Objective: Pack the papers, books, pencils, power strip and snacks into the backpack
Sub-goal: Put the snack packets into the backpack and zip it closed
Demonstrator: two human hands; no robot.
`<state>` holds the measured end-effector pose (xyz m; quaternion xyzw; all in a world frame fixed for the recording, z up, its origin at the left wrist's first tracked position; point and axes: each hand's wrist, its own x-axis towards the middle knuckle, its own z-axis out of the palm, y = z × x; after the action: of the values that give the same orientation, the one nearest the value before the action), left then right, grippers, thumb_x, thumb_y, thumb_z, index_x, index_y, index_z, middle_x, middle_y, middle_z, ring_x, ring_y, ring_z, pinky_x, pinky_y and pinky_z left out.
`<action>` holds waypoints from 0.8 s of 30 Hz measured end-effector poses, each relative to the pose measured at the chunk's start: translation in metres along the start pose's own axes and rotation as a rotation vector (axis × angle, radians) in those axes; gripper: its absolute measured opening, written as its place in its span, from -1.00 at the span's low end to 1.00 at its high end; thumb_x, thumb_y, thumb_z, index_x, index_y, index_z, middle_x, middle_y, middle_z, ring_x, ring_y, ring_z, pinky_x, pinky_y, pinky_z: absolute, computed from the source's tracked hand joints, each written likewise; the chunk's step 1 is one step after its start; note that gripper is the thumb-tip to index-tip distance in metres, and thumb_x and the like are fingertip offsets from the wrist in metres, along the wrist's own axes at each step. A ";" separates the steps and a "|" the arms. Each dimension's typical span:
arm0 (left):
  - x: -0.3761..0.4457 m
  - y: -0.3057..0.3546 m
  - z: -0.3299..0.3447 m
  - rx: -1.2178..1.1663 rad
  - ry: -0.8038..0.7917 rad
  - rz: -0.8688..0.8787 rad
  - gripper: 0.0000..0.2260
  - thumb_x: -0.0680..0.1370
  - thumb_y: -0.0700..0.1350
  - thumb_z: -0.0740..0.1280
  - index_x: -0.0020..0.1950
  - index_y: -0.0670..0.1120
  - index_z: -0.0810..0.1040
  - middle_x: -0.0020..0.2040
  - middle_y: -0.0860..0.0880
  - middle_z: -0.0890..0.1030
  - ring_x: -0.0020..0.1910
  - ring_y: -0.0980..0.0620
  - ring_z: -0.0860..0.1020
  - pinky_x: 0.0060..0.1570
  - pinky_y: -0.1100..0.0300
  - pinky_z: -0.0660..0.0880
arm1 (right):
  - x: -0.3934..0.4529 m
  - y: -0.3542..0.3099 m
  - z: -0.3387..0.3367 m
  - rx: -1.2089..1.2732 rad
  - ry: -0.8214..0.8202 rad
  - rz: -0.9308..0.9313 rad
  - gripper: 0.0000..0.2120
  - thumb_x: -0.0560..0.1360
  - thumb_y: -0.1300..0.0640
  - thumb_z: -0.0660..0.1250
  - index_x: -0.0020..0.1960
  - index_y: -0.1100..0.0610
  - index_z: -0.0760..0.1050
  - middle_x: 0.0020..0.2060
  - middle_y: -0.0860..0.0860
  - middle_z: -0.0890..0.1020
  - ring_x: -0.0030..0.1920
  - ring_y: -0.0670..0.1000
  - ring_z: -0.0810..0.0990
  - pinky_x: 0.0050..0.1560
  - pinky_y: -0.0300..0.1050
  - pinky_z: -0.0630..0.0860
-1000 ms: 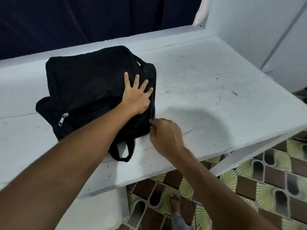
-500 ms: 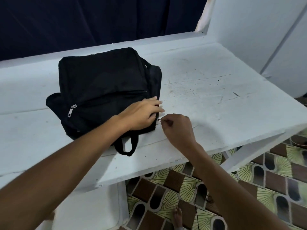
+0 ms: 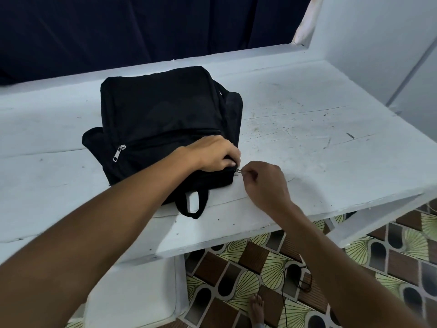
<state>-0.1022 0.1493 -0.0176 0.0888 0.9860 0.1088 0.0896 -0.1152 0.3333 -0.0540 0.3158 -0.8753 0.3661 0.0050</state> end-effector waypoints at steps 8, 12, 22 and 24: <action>-0.019 0.010 0.010 -0.284 0.380 -0.088 -0.83 0.50 -0.17 0.37 0.06 0.00 0.63 -0.02 0.08 0.57 0.01 0.10 0.51 0.06 0.12 0.48 | 0.022 -0.005 0.004 0.034 0.029 -0.048 -0.89 0.44 0.23 0.33 -0.21 0.18 0.62 -0.40 -0.01 0.58 -0.36 0.01 0.49 -0.31 -0.14 0.41; -0.011 0.017 0.003 -0.186 0.180 -0.125 -0.61 0.49 -0.34 0.20 0.07 0.06 0.67 0.04 0.08 0.45 0.02 0.07 0.47 0.03 0.08 0.48 | 0.024 -0.002 0.003 0.073 -0.037 -0.083 -0.90 0.47 0.23 0.38 -0.23 0.18 0.59 -0.43 -0.04 0.53 -0.38 -0.02 0.47 -0.31 -0.11 0.46; -0.025 0.033 0.008 -0.077 0.227 -0.302 -0.80 0.43 -0.05 0.45 -0.30 -0.04 0.46 -0.26 0.01 0.50 -0.24 0.01 0.46 -0.41 0.24 0.28 | 0.028 0.013 0.009 0.150 -0.062 -0.042 -0.86 0.45 0.30 0.37 -0.23 0.12 0.62 -0.32 -0.03 0.63 -0.31 -0.04 0.54 -0.25 -0.17 0.49; -0.024 0.032 0.004 -0.115 0.233 -0.338 -0.82 0.44 -0.09 0.44 -0.30 -0.07 0.50 -0.26 0.00 0.50 -0.25 0.02 0.47 -0.40 0.24 0.28 | 0.032 0.008 0.009 0.164 -0.073 -0.025 -0.86 0.46 0.28 0.37 -0.24 0.11 0.61 -0.33 -0.02 0.62 -0.29 -0.01 0.55 -0.26 -0.18 0.46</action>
<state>-0.0729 0.1760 -0.0107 -0.0964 0.9828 0.1578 -0.0031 -0.1436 0.3140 -0.0586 0.3390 -0.8380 0.4249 -0.0485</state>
